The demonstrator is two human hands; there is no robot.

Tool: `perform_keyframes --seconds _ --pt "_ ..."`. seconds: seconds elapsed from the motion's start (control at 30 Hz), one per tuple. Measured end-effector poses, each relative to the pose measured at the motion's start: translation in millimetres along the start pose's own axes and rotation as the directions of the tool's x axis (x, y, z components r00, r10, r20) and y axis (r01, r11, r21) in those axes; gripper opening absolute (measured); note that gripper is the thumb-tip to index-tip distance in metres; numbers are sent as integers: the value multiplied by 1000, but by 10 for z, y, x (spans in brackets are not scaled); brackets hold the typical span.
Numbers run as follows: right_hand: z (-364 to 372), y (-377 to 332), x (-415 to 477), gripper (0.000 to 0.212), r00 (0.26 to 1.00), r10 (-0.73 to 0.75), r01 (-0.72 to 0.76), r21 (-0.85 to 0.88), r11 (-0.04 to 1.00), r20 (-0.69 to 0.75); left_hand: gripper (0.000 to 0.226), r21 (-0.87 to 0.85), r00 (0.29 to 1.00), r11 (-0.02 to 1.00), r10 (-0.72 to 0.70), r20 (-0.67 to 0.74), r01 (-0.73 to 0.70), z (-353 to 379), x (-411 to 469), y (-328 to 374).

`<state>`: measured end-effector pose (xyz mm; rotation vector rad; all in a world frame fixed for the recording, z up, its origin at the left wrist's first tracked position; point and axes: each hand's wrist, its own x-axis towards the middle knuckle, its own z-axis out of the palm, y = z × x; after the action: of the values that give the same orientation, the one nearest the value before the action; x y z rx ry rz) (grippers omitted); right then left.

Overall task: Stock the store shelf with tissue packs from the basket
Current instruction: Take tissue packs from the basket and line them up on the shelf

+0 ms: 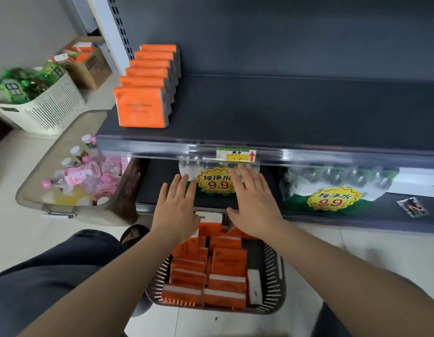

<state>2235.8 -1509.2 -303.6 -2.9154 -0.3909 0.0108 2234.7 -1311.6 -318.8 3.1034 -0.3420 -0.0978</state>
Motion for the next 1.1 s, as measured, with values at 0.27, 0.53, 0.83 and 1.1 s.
perform_keyframes --seconds 0.27,0.53,0.83,1.1 --pt "468 104 -216 89 991 4 -7 25 1000 134 81 -2 987 1000 -21 159 21 506 -219 -93" --pt "887 52 -239 86 978 24 -41 78 996 209 57 -21 977 999 -43 211 48 874 -351 -181" --pt "1405 -16 -71 84 961 47 -69 73 995 272 59 -41 955 997 -44 293 59 1308 -304 -326" --pt "1637 -29 146 79 957 12 -31 60 998 290 66 -36 959 999 -7 284 17 1494 -145 -405"
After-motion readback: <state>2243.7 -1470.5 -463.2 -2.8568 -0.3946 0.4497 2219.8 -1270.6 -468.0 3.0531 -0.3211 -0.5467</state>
